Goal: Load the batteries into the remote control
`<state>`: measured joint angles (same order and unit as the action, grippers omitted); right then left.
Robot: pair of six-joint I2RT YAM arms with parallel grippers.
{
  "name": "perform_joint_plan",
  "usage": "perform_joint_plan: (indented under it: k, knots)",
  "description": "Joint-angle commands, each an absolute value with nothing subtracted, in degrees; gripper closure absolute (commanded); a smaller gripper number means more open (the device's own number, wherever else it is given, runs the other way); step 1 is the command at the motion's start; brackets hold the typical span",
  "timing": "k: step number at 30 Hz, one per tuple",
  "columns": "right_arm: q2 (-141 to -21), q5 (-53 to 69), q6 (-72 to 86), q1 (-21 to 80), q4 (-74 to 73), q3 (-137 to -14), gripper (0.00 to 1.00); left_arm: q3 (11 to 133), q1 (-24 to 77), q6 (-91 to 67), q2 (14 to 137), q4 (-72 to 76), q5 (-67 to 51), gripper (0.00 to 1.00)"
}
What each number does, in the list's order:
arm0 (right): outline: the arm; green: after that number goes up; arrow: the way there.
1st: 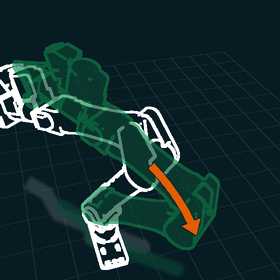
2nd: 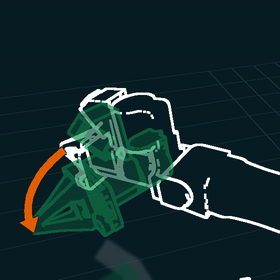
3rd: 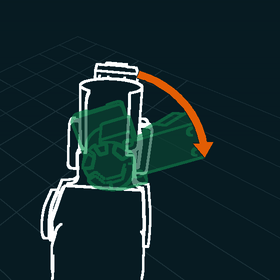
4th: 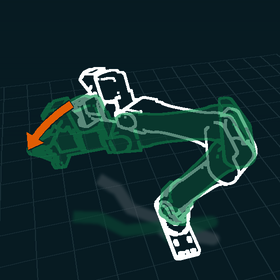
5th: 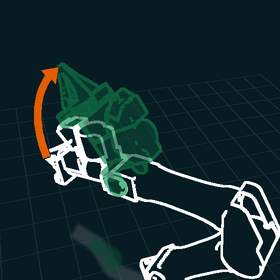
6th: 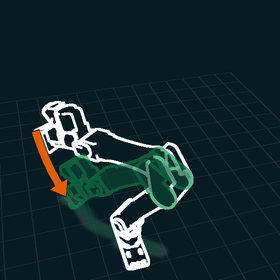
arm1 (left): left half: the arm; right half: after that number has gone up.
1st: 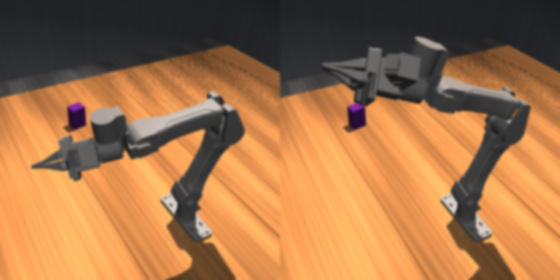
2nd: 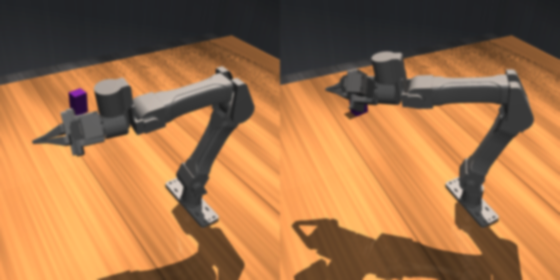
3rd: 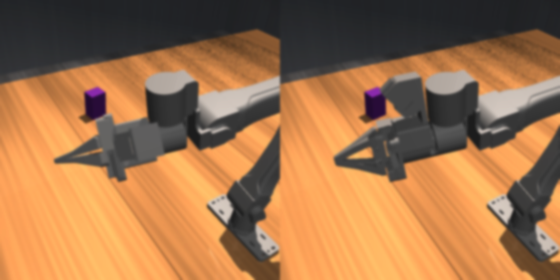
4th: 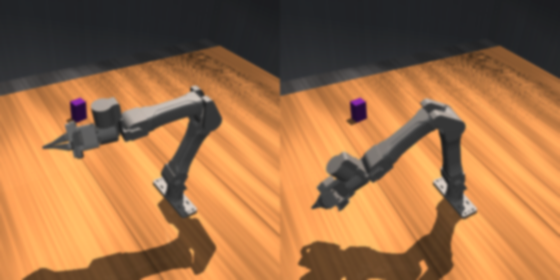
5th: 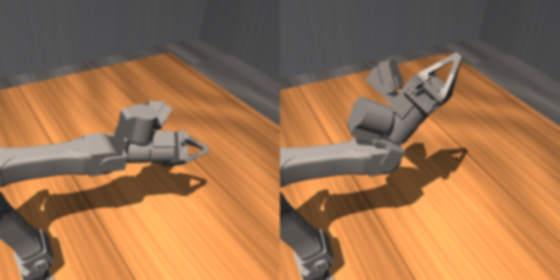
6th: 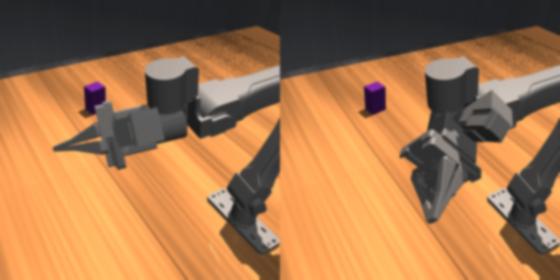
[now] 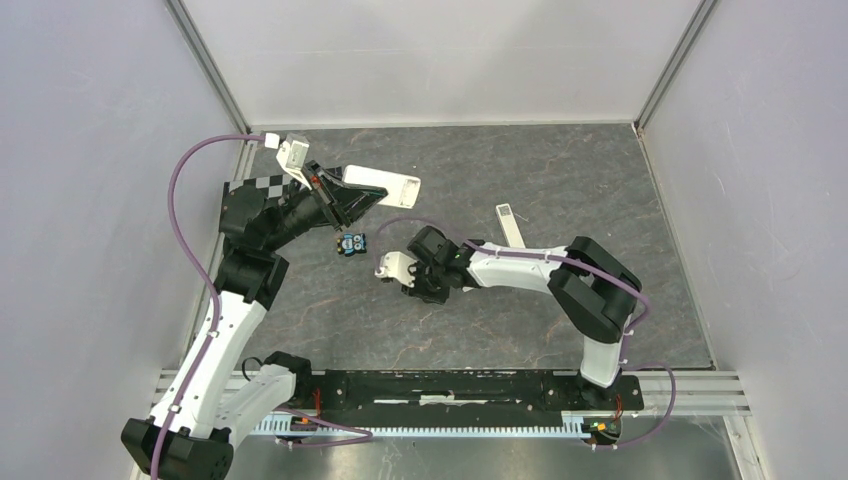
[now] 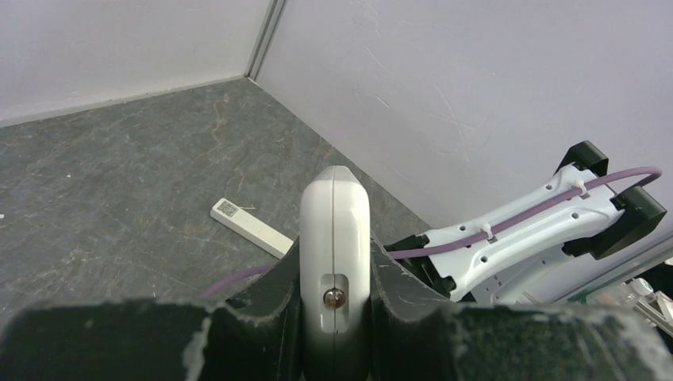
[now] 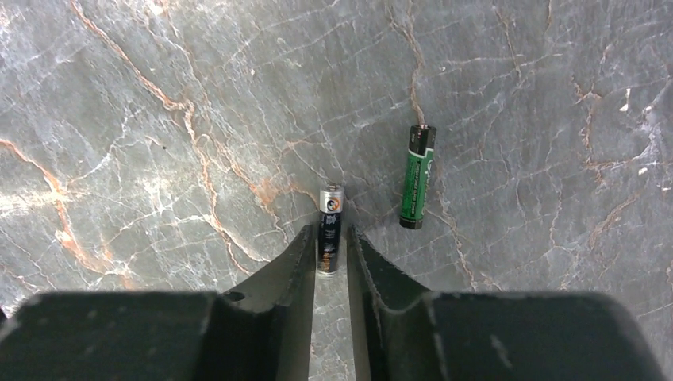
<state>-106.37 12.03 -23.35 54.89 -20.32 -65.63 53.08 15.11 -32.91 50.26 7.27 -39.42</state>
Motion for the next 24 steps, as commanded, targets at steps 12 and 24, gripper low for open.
perform_joint_plan:
  k: [12,24]
  knots:
    - [-92.03,9.17,-12.9,54.24,-5.11,-54.49,1.0,53.52,14.77,-32.57,48.49,6.11,-27.38,0.98]
    - [-64.24,3.83,18.67,46.74,14.02,-49.59,1.0,41.93,15.34,-52.43,51.26,28.15,-25.02,0.98]
